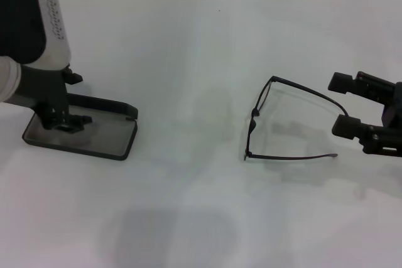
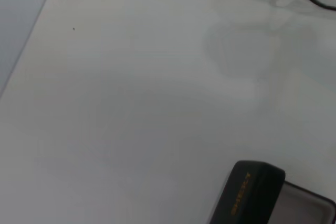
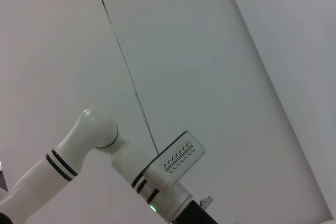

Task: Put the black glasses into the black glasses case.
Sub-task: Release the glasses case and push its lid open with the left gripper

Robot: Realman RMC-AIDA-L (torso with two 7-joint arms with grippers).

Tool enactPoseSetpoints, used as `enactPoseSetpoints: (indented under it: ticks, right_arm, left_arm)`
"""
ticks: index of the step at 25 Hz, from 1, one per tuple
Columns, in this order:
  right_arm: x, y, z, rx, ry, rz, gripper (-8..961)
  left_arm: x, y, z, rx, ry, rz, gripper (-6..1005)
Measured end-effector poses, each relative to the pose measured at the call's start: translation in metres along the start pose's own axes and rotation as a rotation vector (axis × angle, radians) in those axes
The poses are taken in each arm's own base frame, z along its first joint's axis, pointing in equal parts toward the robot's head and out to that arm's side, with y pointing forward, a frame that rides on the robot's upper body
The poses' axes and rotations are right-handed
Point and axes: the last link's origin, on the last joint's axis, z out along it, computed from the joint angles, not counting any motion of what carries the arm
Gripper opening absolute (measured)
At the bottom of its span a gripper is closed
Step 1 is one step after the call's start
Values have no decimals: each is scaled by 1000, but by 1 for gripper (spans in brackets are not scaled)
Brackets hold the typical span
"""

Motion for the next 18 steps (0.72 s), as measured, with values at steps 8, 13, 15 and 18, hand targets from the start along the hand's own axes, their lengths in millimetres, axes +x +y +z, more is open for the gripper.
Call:
enactPoseSetpoints:
  ticks: [8,13,15,18]
  right_arm:
    - [3,1,2,0,-5,4,866]
    - [5,3,-1,3,-7,5,866]
    - [7,4,-2,5,-10,6,866]
    - [8,6,-3,6,-13,9,866]
  left_arm:
    - [2,-4,12,-20,-22,-8,709]
    - [4,-7,22,-50,-50,-25,571]
    - [6,-6,25,-62,-60,-21,481]
    - [9,-4,28,-70,-69,-14,416]
